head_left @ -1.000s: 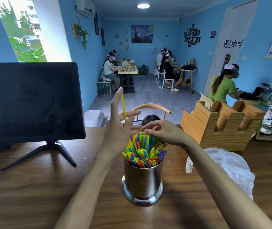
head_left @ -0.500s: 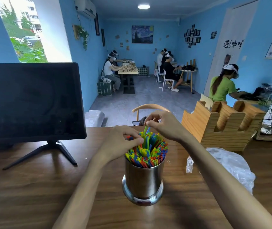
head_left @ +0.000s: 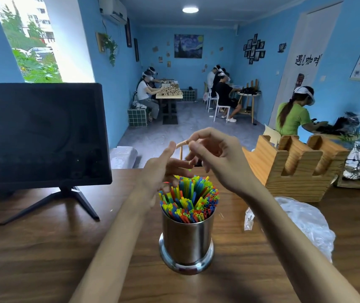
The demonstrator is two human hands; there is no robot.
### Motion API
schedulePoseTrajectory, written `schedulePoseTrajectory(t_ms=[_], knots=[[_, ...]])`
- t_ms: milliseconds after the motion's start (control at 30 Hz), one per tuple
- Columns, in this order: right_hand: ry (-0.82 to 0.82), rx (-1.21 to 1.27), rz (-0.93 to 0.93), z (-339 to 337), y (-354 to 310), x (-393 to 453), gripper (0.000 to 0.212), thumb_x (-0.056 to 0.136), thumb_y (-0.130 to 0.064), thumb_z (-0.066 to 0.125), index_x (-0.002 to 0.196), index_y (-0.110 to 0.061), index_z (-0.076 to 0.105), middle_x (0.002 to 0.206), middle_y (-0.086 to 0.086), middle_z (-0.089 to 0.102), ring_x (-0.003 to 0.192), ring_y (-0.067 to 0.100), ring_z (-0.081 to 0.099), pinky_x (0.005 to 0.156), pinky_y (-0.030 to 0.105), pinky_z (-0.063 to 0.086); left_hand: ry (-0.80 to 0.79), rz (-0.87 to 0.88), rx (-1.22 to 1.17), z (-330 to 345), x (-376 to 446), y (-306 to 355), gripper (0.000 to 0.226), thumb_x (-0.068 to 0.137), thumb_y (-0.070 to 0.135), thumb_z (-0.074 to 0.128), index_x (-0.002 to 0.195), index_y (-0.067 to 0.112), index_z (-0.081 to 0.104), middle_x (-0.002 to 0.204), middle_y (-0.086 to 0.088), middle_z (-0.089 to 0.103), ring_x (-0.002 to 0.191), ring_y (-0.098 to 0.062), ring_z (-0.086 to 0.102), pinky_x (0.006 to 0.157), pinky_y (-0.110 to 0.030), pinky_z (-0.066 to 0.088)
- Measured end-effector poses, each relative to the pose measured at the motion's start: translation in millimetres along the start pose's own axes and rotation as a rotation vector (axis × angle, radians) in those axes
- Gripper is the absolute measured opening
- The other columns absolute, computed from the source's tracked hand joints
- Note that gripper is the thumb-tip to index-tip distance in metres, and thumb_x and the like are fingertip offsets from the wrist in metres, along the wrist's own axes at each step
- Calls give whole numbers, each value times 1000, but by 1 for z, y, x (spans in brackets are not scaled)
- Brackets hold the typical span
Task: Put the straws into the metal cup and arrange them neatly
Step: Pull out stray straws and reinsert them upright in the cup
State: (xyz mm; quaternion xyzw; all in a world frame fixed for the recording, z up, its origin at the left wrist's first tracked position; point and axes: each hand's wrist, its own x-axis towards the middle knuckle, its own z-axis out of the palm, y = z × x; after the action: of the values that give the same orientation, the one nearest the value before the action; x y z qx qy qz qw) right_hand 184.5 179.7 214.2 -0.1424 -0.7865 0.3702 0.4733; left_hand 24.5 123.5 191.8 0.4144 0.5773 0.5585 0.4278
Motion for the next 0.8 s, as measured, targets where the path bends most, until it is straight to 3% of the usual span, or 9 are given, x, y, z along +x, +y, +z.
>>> schedulePoseTrajectory(t_ms=[67, 167, 267, 400, 533, 567, 633, 700, 800], knots=[[-73, 70, 38, -3, -7, -4, 6, 97, -11, 66, 100, -6, 65, 78, 16, 74, 69, 27, 72, 52, 22, 47, -57, -66, -81, -4, 2, 3, 54, 96, 62, 49, 93, 15, 76, 84, -6, 77, 49, -11, 51, 44, -22, 28], [-168, 127, 66, -6, -13, -9, 6, 95, -13, 66, 98, -7, 64, 80, 16, 75, 70, 26, 74, 47, 29, 46, -124, -128, -150, -6, 2, 9, 36, 95, 54, 58, 89, 22, 75, 66, 3, 69, 49, -8, 59, 47, -21, 37], [-306, 81, 118, -9, -10, -13, 10, 91, -10, 72, 98, -4, 67, 77, 11, 76, 65, 16, 71, 49, 26, 47, -159, -69, -291, -2, 3, 14, 21, 94, 30, 64, 109, 16, 71, 66, -1, 71, 48, -8, 63, 47, -19, 51], [-439, 25, 234, -14, 4, -16, 16, 90, -8, 75, 104, -3, 70, 85, 13, 77, 73, 31, 75, 59, 23, 54, -79, 131, -259, -3, 6, 15, 43, 91, 10, 69, 132, 19, 59, 90, -9, 78, 65, -15, 69, 59, -22, 57], [-585, 19, 294, -34, 22, -12, 28, 94, -13, 70, 122, -11, 72, 105, 9, 78, 97, 32, 75, 82, 50, 61, 28, 388, -41, -8, 6, 14, 67, 91, 4, 72, 142, 37, 44, 89, -11, 75, 73, -23, 72, 59, -31, 60], [-554, 11, 311, -38, 29, -10, 28, 94, -14, 69, 121, -10, 72, 110, 6, 77, 103, 31, 73, 85, 48, 60, 51, 438, -20, -10, 7, 14, 75, 91, 4, 72, 145, 41, 38, 89, -12, 73, 74, -25, 73, 60, -34, 61], [-369, -11, 345, -44, 44, -9, 22, 95, -14, 68, 114, -6, 75, 112, 3, 77, 103, 24, 72, 77, 33, 58, 93, 514, 74, -15, 6, 12, 86, 92, 4, 71, 153, 45, 26, 93, -12, 68, 75, -27, 75, 62, -41, 63], [-162, -47, 392, -45, 57, -9, 15, 96, -16, 68, 107, -10, 76, 105, 3, 78, 90, 17, 71, 65, 25, 48, 118, 560, 201, -18, 5, 9, 97, 93, 3, 70, 156, 51, 15, 99, -11, 65, 74, -29, 76, 62, -47, 63], [-50, -111, 455, -43, 70, -10, 11, 96, -16, 68, 104, -9, 74, 96, 9, 77, 76, 6, 66, 60, 14, 44, 103, 582, 316, -19, 2, 2, 110, 90, -5, 67, 151, 63, 6, 100, -9, 59, 63, -31, 73, 59, -51, 62]])
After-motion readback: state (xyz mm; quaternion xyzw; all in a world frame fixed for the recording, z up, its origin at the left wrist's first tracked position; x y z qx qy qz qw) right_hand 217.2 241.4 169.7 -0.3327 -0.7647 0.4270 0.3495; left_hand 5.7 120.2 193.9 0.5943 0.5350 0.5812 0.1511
